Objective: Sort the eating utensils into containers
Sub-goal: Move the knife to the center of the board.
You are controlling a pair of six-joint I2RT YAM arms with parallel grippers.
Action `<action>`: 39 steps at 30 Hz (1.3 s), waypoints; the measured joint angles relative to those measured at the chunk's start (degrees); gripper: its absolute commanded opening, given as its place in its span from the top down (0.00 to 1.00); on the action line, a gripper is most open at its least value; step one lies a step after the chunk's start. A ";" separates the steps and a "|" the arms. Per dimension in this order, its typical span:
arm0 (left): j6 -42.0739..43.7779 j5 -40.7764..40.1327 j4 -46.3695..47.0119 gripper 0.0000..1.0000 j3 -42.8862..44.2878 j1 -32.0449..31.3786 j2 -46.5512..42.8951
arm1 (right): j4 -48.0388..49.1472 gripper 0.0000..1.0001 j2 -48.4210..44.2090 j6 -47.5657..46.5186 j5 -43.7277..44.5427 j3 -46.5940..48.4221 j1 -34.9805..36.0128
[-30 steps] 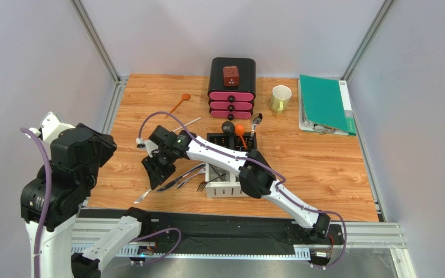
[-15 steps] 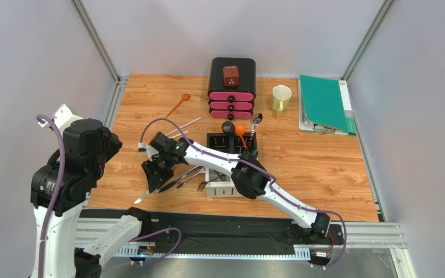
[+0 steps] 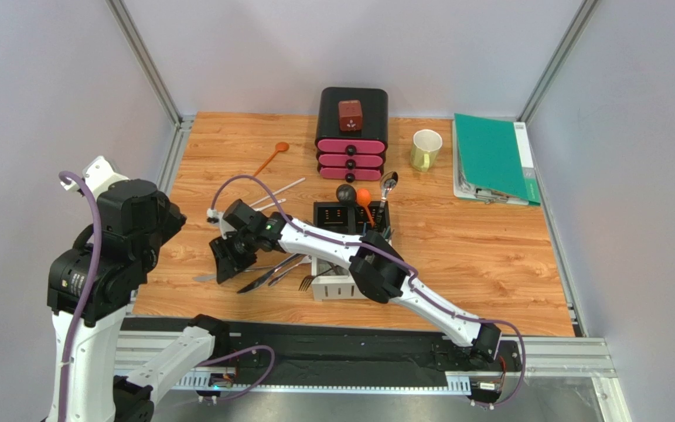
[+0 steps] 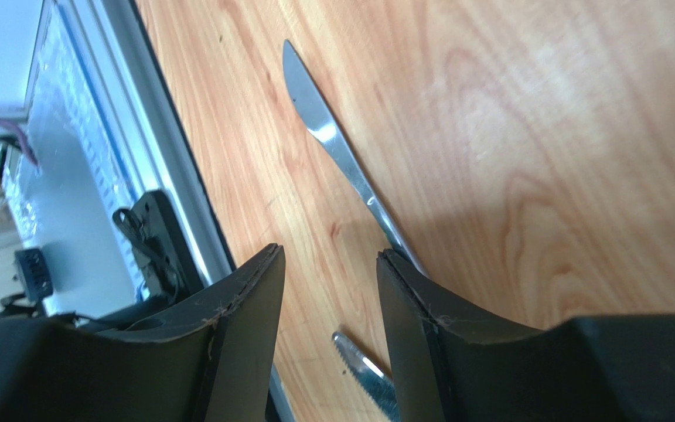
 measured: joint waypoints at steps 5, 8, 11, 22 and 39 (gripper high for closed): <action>0.61 0.28 0.02 0.67 0.02 0.00 -0.02 | 2.23 0.49 0.00 0.66 4.09 -0.13 0.02; 0.68 0.68 0.02 0.66 0.02 0.00 -0.07 | 3.30 0.49 -0.04 0.90 5.60 -0.59 -0.17; 0.61 1.07 0.04 0.66 -0.22 0.00 -0.28 | 4.63 0.49 -0.44 1.05 6.93 -1.57 -0.50; -0.76 2.56 0.11 0.60 -4.79 0.00 -1.29 | 5.18 0.48 -3.43 0.96 11.69 -5.49 -4.33; -0.87 4.83 0.28 0.56 -21.75 1.64 7.21 | 3.48 0.47 -32.06 6.49 1.81 -12.57 -14.43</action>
